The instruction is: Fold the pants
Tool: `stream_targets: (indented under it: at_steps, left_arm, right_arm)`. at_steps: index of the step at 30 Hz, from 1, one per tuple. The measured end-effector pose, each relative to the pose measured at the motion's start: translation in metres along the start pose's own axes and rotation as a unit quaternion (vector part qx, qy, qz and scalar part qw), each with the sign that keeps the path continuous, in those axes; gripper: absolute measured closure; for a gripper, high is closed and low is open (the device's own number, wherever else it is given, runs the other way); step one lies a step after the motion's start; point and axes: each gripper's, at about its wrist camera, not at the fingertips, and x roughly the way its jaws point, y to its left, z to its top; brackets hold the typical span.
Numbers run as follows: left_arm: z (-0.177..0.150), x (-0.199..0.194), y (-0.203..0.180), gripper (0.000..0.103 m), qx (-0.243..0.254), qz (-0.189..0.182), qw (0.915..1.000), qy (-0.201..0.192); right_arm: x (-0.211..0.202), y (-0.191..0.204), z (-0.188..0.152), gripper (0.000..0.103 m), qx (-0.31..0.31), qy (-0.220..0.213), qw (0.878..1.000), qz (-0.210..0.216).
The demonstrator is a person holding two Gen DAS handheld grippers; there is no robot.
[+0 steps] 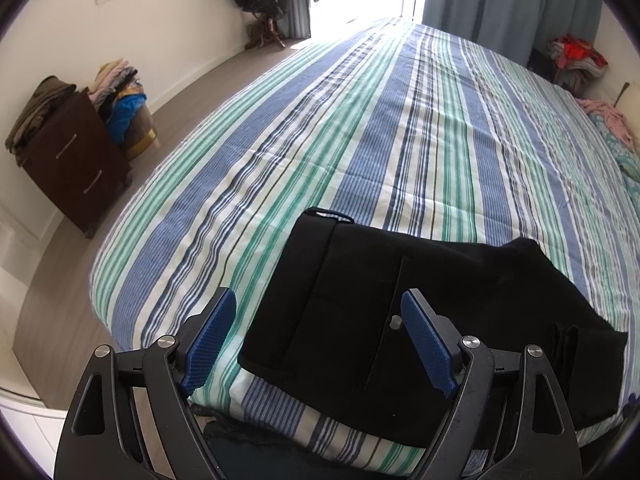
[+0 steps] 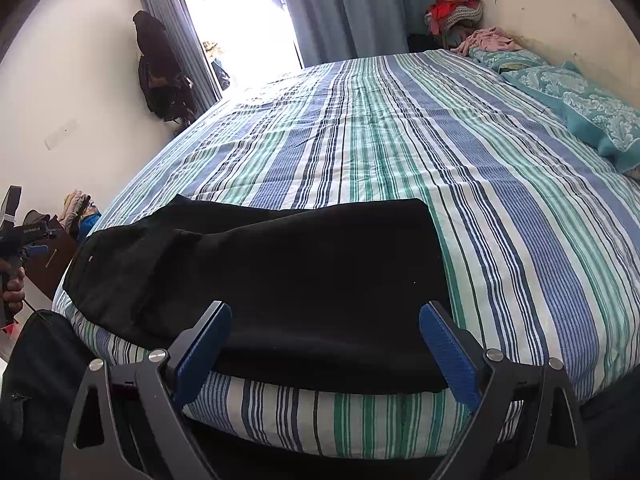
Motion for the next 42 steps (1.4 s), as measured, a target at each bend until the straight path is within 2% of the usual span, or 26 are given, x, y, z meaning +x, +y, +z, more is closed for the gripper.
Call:
stream_targets:
  at_steps: [6,9,15,16,19,22,24,30,32,34,35,37,39,42]
  left_arm:
    - [0.018,0.037,0.023,0.017,-0.031,0.013,0.9987,0.038]
    - [0.022,0.057,0.027,0.017,-0.031,0.025,0.9969,0.067]
    - [0.03,0.074,0.021,0.017,-0.043,-0.02,0.994,0.099]
    - [0.032,0.078,0.022,0.014,-0.047,-0.024,0.9931,0.105]
    - [0.027,0.105,0.023,0.004,-0.059,-0.04,0.9859,0.152]
    - [0.009,0.138,0.028,0.0,-0.104,-0.08,0.9683,0.212]
    - [-0.002,0.146,0.039,0.0,-0.159,-0.106,0.9573,0.217]
    - [-0.008,0.139,0.036,0.0,-0.157,-0.108,0.9603,0.204]
    - [-0.008,0.134,0.035,0.01,-0.15,-0.11,0.9622,0.199]
    - [-0.004,0.125,0.031,0.038,-0.137,-0.115,0.9654,0.19]
    - [-0.002,0.119,0.027,0.046,-0.128,-0.11,0.9677,0.187]
    - [0.002,0.108,0.022,0.072,-0.106,-0.082,0.9743,0.181]
    - [0.004,0.094,0.019,0.08,-0.092,-0.073,0.9785,0.17]
    - [0.005,0.069,0.02,0.083,-0.108,-0.089,0.9788,0.149]
  right_arm:
    - [-0.001,-0.004,0.001,0.008,0.006,-0.002,1.0,0.004]
    - [-0.001,-0.006,0.001,0.008,0.011,-0.002,1.0,0.004]
    - [0.001,-0.007,0.0,0.008,0.01,0.002,1.0,0.002]
    - [0.002,-0.006,0.0,0.008,0.009,0.004,1.0,0.002]
    - [0.005,-0.005,-0.001,0.008,0.006,0.008,1.0,0.004]
    - [0.008,-0.003,0.0,0.008,0.003,0.011,1.0,0.007]
    - [0.009,-0.002,0.0,0.008,0.002,0.012,1.0,0.009]
    - [0.009,-0.003,0.001,0.008,0.008,0.011,1.0,0.013]
    - [0.01,-0.005,0.001,0.008,0.013,0.011,1.0,0.014]
    - [0.01,-0.006,0.002,0.008,0.018,0.008,1.0,0.014]
    - [0.009,-0.007,0.003,0.008,0.02,0.005,1.0,0.014]
    - [0.007,-0.008,0.004,0.008,0.025,0.0,1.0,0.015]
    - [0.006,-0.011,0.005,0.008,0.031,-0.003,0.999,0.018]
    - [0.006,-0.014,0.006,0.008,0.044,-0.003,0.999,0.023]
